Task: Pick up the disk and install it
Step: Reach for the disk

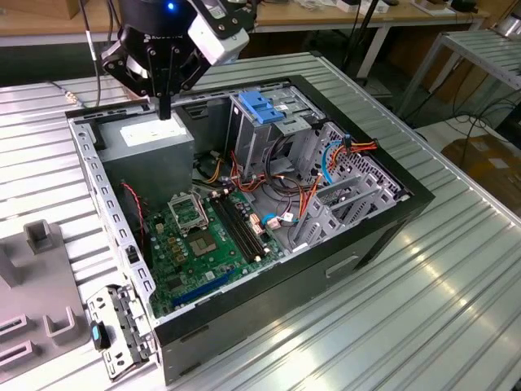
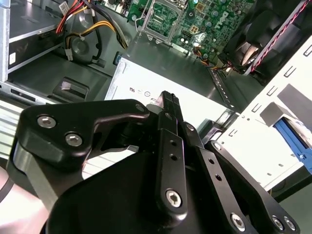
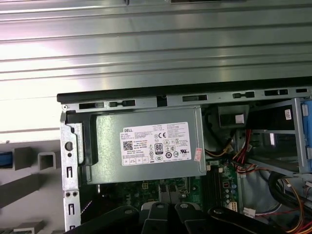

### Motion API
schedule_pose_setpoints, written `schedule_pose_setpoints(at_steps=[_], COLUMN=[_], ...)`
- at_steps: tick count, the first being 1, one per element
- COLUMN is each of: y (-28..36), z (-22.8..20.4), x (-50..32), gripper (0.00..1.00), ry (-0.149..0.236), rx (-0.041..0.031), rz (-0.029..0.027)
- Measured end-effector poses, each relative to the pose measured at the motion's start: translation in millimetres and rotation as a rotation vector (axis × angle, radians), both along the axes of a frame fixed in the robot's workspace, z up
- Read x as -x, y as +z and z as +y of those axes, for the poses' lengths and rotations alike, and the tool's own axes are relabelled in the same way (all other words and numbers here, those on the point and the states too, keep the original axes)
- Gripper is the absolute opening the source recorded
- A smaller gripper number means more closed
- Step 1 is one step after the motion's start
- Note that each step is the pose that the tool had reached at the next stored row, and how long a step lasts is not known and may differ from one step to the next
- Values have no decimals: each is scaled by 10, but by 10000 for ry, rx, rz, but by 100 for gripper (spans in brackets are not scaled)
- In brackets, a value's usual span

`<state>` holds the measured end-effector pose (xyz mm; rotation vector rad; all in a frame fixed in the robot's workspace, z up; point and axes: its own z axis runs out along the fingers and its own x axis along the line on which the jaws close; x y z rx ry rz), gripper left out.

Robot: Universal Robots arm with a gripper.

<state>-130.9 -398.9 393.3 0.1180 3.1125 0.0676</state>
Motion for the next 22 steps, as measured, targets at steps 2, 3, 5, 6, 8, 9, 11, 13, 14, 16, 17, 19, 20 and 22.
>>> schedule_pose_setpoints(at_steps=[2, 3, 5, 6, 8, 9, 11, 13, 14, 16, 17, 19, 20, 22], y=[0, 0, 0, 0, 0, 0, 0, 0, 0, 0, 0, 0, 0, 0], z=[0, 0, 0, 0, 0, 0, 0, 0, 0, 0, 0, 0, 0, 0], x=[8, 10, 14, 16, 20, 22, 27, 33, 36, 41, 44, 49, 52, 60], gripper=[11, 11, 11, 11, 11, 11, 11, 11, 11, 11, 11, 11, 11, 11], ry=[0, 0, 0, 0, 0, 0, 0, 0, 0, 0, 0, 0, 0, 0], rx=[0, 0, 0, 0, 0, 0, 0, 0, 0, 0, 0, -1, 0, 0], rz=[0, 0, 0, 0, 0, 0, 0, 0, 0, 0, 0, 0, 0, 0])
